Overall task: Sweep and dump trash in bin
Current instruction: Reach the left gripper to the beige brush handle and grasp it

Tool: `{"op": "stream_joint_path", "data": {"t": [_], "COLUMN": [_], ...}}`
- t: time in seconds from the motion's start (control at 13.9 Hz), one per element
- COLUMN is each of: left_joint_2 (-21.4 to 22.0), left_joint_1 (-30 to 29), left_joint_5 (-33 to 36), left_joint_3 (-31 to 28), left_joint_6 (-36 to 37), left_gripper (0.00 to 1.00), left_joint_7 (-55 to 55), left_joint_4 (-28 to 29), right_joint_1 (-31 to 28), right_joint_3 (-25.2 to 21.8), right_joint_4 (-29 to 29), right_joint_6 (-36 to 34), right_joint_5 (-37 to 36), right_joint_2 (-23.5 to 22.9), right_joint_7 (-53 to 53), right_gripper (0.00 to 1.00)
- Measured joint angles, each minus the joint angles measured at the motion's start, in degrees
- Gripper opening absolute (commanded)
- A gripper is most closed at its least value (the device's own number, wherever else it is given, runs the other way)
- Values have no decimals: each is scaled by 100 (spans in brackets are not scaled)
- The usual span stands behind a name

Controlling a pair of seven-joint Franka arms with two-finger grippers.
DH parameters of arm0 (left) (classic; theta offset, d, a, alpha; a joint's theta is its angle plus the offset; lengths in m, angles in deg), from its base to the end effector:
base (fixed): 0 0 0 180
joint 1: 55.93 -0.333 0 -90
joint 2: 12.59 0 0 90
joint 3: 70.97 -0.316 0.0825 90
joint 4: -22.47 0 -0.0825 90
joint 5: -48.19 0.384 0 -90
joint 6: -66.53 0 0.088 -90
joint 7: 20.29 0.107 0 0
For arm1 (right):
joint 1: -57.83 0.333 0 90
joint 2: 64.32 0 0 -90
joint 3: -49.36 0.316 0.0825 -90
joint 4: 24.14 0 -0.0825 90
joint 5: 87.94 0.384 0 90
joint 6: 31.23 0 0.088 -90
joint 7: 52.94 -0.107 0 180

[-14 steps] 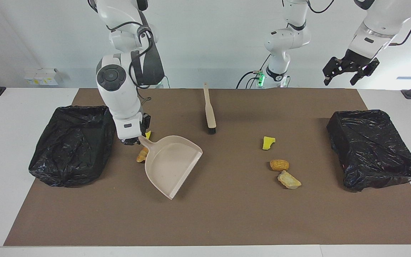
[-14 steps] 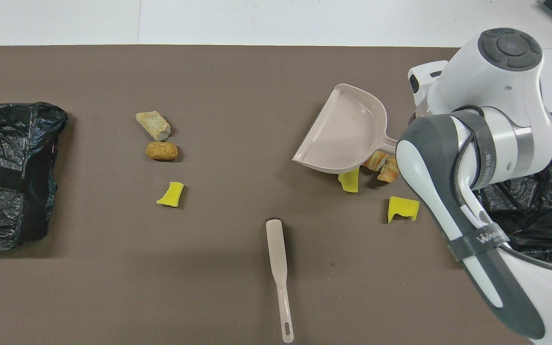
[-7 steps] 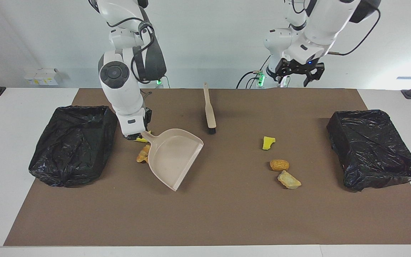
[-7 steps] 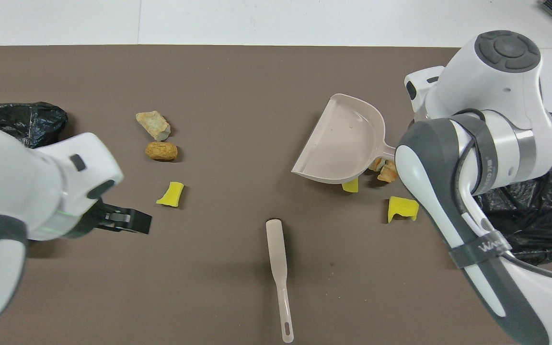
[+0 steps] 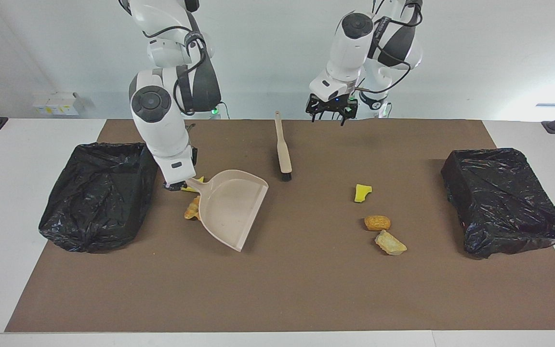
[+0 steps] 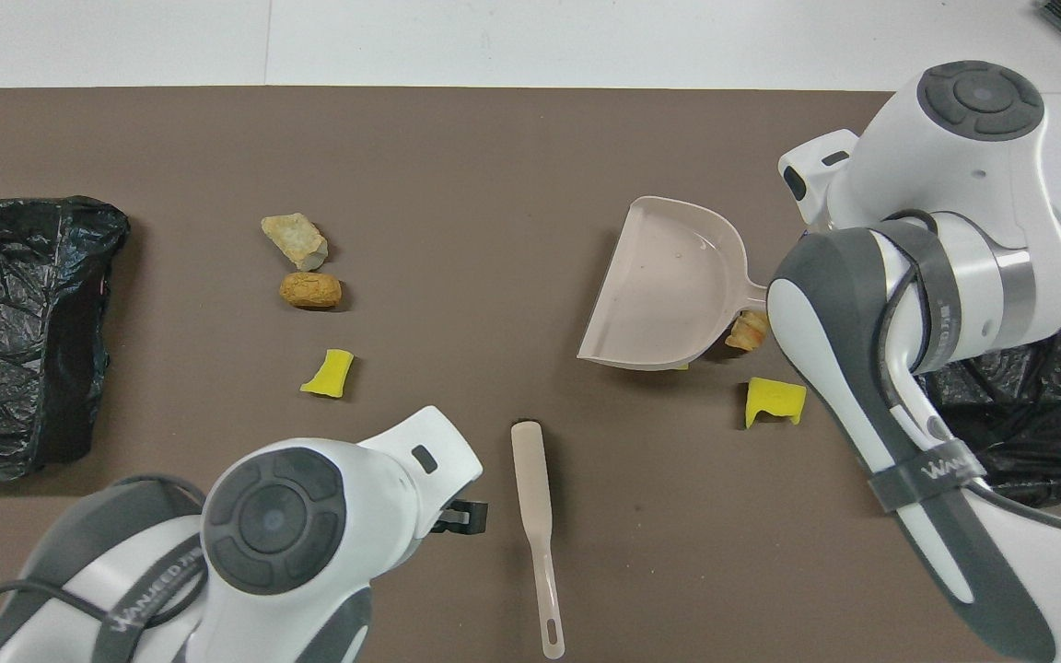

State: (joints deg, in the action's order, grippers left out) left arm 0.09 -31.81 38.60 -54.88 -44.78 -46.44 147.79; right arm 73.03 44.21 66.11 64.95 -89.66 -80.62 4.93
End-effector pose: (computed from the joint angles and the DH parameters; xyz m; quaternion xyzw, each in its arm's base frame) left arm 0.3592 -0.3256 0.4746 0.9950 -0.0871 -0.0380 0.0314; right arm 0.6166 0.1119 0.4625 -0.8237 -0.5591 0.0932 0.0113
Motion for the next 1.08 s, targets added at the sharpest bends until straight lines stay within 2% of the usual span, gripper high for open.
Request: {"op": "stream_joint_path", "data": {"t": [0.14,0.43,0.65,0.93,1.01,1.08], "left_joint_2": [-183,-1004,-1316,-1468,-1489,-1493], "left_joint_1": [476,1103,1395,1710,1762,1775], "left_joint_5": [-26,-37,-37,-37,-37,-37], "left_joint_3": [1,-3,-5,-5,-8,-6], "left_joint_6": [-607,-1620,-1789,-1788,-1788,-1776], "left_gripper": [100,100,100,100,89,56], "left_joint_7": [-429,-1003,-1176,-1235,-1250,-1255], "left_joint_4": [318,410,410,488,492,494], "right_joint_1": [1,16,18,29,35,39], "right_joint_3": [2,12,12,20,20,21], "right_joint_4": [94,387,455,479,491,506], "right_joint_6": [62,253,287,287,287,287], "right_joint_5": [-26,-191,-250,-251,-251,-252], "right_joint_2": [35,192,241,252,257,268], "right_joint_7": [20,26,108,114,114,114], "right_gripper": [0,0,0,0,0,0]}}
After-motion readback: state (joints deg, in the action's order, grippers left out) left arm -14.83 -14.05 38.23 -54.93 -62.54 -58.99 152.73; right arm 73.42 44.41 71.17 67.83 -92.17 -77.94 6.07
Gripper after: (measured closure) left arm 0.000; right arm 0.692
